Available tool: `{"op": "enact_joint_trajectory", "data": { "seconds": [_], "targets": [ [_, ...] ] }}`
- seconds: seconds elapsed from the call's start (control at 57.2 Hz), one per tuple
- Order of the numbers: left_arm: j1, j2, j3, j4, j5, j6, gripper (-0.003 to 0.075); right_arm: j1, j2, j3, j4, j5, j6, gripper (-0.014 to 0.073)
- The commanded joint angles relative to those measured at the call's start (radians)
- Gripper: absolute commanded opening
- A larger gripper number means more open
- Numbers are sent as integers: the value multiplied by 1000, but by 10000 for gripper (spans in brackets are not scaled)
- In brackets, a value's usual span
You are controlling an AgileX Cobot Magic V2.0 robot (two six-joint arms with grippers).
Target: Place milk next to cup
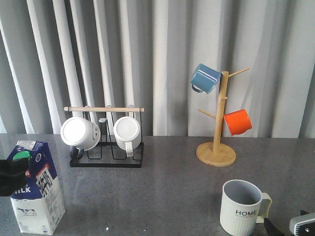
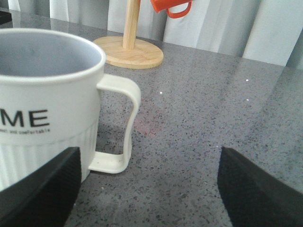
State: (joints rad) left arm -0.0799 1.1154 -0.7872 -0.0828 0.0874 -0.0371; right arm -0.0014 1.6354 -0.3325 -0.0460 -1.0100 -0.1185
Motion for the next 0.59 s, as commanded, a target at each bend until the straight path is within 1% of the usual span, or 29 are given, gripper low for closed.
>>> {"op": "enact_joint_trajectory", "data": {
  "seconds": [0.0, 0.297, 0.402, 0.49, 0.577],
  "targets": [
    [-3, -13, -35, -4, -66, -1, 503, -3, 8, -26, 1, -123, 16, 568],
    [-3, -13, -35, -4, -66, -1, 503, -3, 65, -95, 17, -125, 51, 568],
    [-3, -13, -35, -4, -66, -1, 503, -3, 82, -131, 21, -101, 68, 561],
    [-3, -13, -35, -4, -66, -1, 503, -3, 99, -161, 20, -68, 72, 532],
    [-3, -13, -35, -4, -66, -1, 503, -3, 121, -199, 15, -39, 72, 460]
  ]
}}
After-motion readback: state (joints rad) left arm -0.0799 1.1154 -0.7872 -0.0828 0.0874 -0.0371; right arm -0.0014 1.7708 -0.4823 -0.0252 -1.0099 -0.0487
